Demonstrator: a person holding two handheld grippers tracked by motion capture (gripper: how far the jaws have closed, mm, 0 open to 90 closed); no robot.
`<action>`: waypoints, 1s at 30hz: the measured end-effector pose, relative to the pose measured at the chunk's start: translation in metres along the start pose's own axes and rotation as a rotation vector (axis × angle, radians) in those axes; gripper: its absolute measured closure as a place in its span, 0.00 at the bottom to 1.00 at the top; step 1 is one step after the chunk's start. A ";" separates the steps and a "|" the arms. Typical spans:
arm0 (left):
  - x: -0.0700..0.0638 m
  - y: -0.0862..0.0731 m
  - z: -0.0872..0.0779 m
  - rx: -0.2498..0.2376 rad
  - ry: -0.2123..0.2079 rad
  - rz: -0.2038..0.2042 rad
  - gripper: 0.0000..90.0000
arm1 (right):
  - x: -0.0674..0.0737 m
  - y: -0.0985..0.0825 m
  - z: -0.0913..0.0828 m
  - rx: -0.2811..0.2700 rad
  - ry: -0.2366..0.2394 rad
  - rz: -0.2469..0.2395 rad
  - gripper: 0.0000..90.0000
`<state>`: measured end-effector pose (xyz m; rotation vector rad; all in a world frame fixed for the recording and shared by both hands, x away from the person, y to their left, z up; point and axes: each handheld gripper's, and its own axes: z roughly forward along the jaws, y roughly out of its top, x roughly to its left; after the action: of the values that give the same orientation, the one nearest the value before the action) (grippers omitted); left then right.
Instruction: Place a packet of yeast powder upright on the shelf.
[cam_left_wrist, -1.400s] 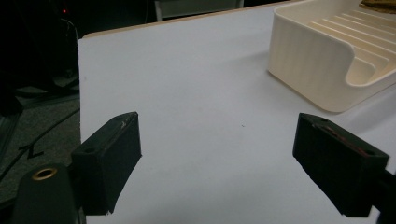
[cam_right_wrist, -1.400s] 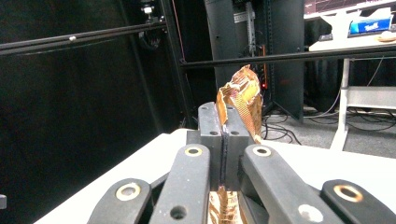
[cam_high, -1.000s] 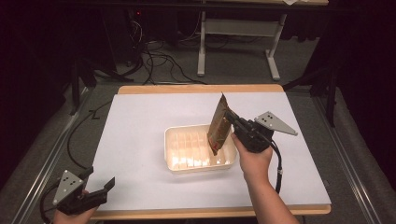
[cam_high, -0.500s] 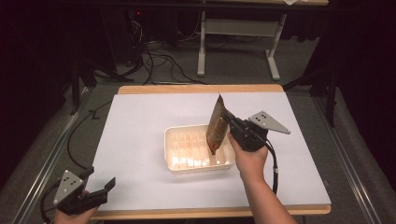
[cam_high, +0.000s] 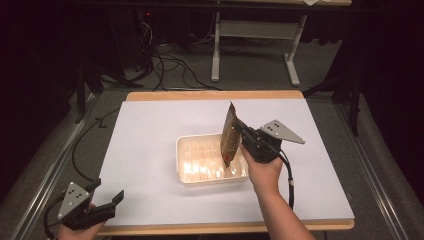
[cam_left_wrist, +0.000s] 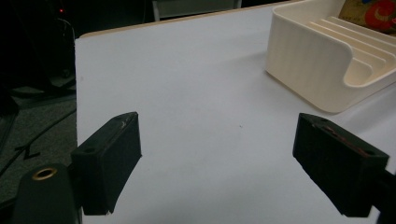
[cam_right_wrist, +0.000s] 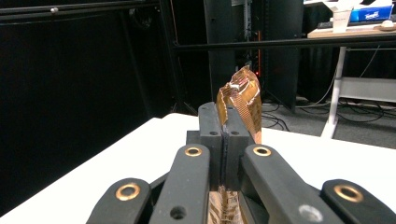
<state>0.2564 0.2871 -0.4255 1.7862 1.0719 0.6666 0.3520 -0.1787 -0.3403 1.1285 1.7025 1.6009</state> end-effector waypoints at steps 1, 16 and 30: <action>0.000 0.000 0.000 0.000 0.000 0.000 0.18 | 0.001 0.000 0.000 0.001 0.004 -0.001 1.00; 0.000 0.000 0.000 0.001 -0.005 -0.002 0.18 | 0.011 -0.010 0.008 0.035 0.020 -0.001 1.00; 0.000 0.000 -0.001 -0.003 -0.004 -0.003 0.18 | -0.001 -0.038 0.006 0.076 0.008 0.016 1.00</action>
<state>0.2560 0.2872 -0.4250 1.7820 1.0699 0.6622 0.3499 -0.1741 -0.3786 1.1767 1.7768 1.5643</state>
